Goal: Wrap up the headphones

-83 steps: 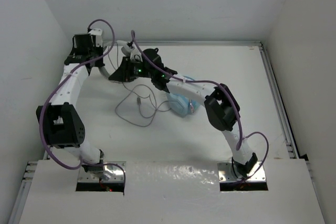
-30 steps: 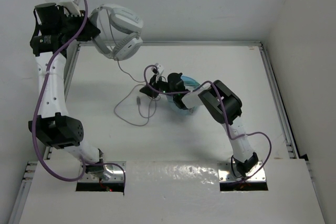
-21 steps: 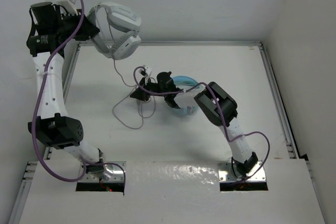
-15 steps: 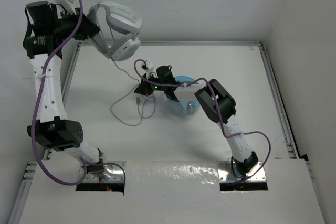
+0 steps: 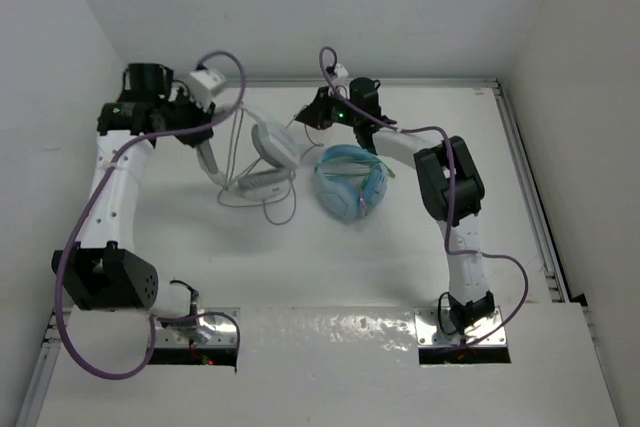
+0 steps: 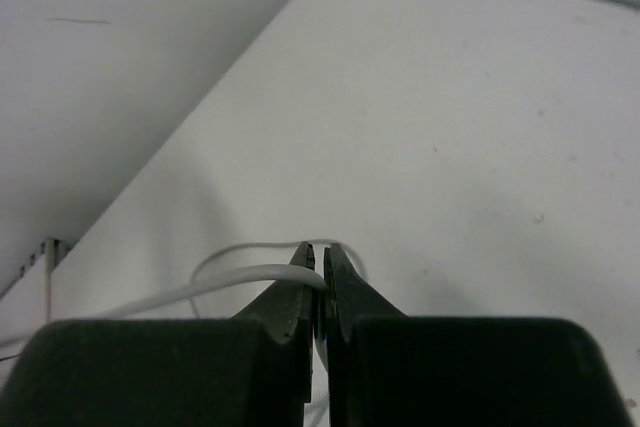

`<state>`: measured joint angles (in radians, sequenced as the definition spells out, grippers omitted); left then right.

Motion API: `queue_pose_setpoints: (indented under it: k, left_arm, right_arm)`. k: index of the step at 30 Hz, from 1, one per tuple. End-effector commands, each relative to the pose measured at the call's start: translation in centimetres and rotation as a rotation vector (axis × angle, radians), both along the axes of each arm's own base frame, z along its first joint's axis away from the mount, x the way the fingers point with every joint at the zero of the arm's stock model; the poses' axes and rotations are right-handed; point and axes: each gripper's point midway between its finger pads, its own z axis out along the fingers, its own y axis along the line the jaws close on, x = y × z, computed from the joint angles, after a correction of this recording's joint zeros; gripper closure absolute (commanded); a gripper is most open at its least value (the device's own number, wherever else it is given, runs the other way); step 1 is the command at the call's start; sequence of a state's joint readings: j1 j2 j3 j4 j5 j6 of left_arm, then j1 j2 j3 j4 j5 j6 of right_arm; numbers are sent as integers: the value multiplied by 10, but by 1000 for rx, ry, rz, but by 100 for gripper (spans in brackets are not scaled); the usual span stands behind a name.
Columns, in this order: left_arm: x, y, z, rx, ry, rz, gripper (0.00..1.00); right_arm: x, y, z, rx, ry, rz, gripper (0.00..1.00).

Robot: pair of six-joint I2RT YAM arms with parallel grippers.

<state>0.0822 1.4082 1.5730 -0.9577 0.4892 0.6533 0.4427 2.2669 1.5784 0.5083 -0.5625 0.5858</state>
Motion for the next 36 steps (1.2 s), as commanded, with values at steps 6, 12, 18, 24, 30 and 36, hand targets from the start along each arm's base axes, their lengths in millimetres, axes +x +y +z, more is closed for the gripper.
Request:
queue_pose_setpoints:
  k: [6,12,18,24,30,36]
  left_arm:
    - [-22,43,-100,554,157,-59,100]
    - [2,52,-111,716,150,68,100]
    - [55,76,-72,689,-47,447,100]
    - [94,80,-30,516,-245,650,100]
    - [118,65,-5,181,-311,674,100]
    - [125,58,10,-65,-258,644,100]
  right_arm:
    - [-30,5,127,53,-199,25,100]
    - [-63,41,128,-54,-213,137,100]
    - [-104,54,143,-69,-114,266,100]
    - [-195,96,157,98,7,502,100]
    - [-236,135,212,418,14,614,100]
    - [-218,172,174,359,73,507,84]
